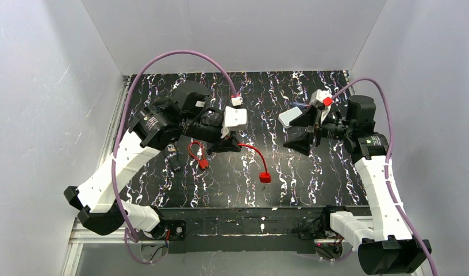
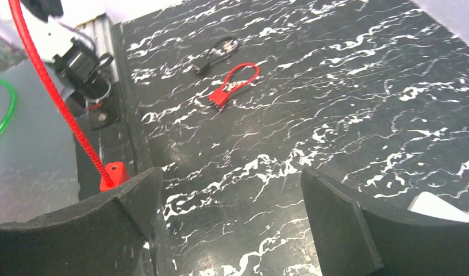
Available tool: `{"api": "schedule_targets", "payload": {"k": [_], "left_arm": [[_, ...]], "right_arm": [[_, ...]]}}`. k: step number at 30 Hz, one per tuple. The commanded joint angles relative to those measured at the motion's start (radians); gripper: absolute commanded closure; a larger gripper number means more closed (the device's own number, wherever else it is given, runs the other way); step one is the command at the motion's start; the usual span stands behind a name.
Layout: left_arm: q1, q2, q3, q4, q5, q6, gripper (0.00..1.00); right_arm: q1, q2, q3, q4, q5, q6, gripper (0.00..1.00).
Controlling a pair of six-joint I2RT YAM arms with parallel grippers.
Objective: Lock with the key
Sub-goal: Pick up the lock from the center of the board.
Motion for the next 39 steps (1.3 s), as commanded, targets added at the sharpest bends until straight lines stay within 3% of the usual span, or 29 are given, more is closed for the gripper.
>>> {"api": "schedule_targets", "payload": {"k": [1, 7, 10, 15, 19, 24, 31, 35, 39], "left_arm": [[0.011, -0.037, 0.049, -0.017, 0.111, -0.011, 1.0], [0.033, -0.026, 0.053, 0.004, 0.101, -0.05, 1.0], [0.064, -0.025, 0.045, 0.028, 0.113, -0.077, 1.0], [0.107, -0.033, 0.023, 0.057, 0.125, -0.112, 1.0], [0.129, -0.045, 0.009, 0.062, 0.143, -0.117, 1.0], [0.151, -0.05, -0.004, 0.096, 0.156, -0.155, 1.0], [0.243, -0.039, -0.024, 0.177, 0.228, -0.282, 1.0], [0.268, -0.04, -0.037, 0.18, 0.243, -0.288, 1.0], [0.276, -0.04, -0.045, 0.181, 0.266, -0.286, 1.0]], "right_arm": [[0.073, -0.028, -0.002, -0.197, -0.007, -0.214, 0.02], [0.197, -0.001, -0.003, -0.21, 0.23, -0.213, 0.02], [0.199, 0.03, 0.039, -0.198, 0.255, -0.197, 0.02], [0.199, -0.001, 0.034, -0.008, 0.301, -0.046, 0.02], [0.2, -0.027, 0.039, -0.098, 0.209, -0.199, 0.02], [0.234, 0.07, 0.067, -0.183, 0.378, -0.231, 0.06], [0.241, 0.164, 0.097, -0.205, 0.348, -0.204, 0.02], [0.242, 0.148, 0.053, -0.111, 0.407, -0.08, 0.02], [0.242, 0.079, 0.011, -0.086, 0.246, -0.218, 0.02]]}}
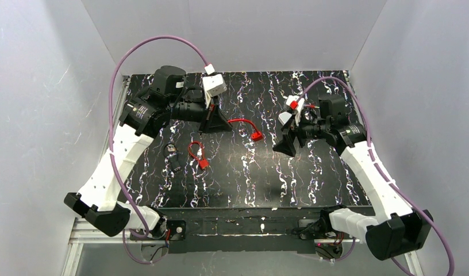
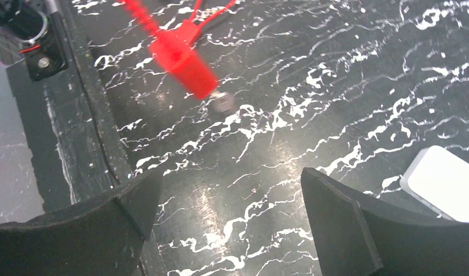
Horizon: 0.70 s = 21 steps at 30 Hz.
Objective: Lock with the key
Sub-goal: Pick up the lock from the center of the board.
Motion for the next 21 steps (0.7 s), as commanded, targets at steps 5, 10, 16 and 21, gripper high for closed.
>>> {"api": "schedule_targets", "payload": {"k": [5, 10, 16, 21], "left_arm": [[0.011, -0.025, -0.01, 0.043, 0.099, -0.026, 1.0], [0.019, -0.008, -0.012, 0.076, 0.166, -0.07, 1.0], [0.024, -0.002, -0.015, 0.114, 0.228, -0.116, 1.0], [0.038, -0.002, -0.027, 0.152, 0.243, -0.162, 1.0]], "right_arm": [[0.027, -0.035, 0.009, 0.042, -0.252, -0.169, 0.02], [0.095, 0.009, 0.046, 0.014, -0.256, -0.271, 0.03], [0.126, 0.032, 0.053, -0.004, -0.308, -0.341, 0.14], [0.138, 0.033, 0.044, 0.027, -0.345, -0.299, 0.3]]}}
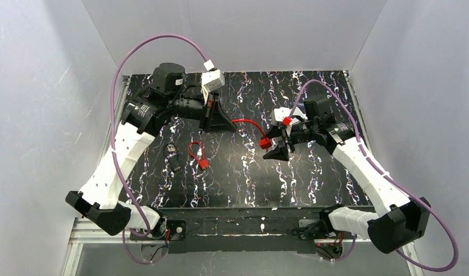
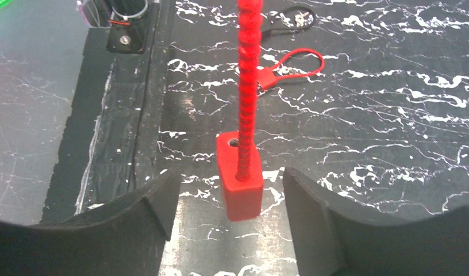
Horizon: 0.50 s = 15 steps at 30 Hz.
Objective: Lock with the key
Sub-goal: Pick up the lock from the center of the board.
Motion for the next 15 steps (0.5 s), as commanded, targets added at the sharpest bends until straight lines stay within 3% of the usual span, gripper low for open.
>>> {"api": "schedule_targets", "payload": {"k": [1, 9, 15], "left_arm": [[0.021, -0.012, -0.015, 0.068, 0.07, -0.057, 1.0], [0.057, -0.022, -0.038, 0.127, 0.094, -0.13, 1.0], [0.063, -0.049, -0.073, 0.133, 0.081, -0.131, 1.0]], "right_arm": [[0.01, -0.005, 0.034, 0.036, -0.075, 0.014, 0.33], [0.01, -0.008, 0.004, 0.143, -0.104, 0.136, 0.59], [0.01, -0.007, -0.013, 0.212, -0.107, 0.214, 0.87]]}}
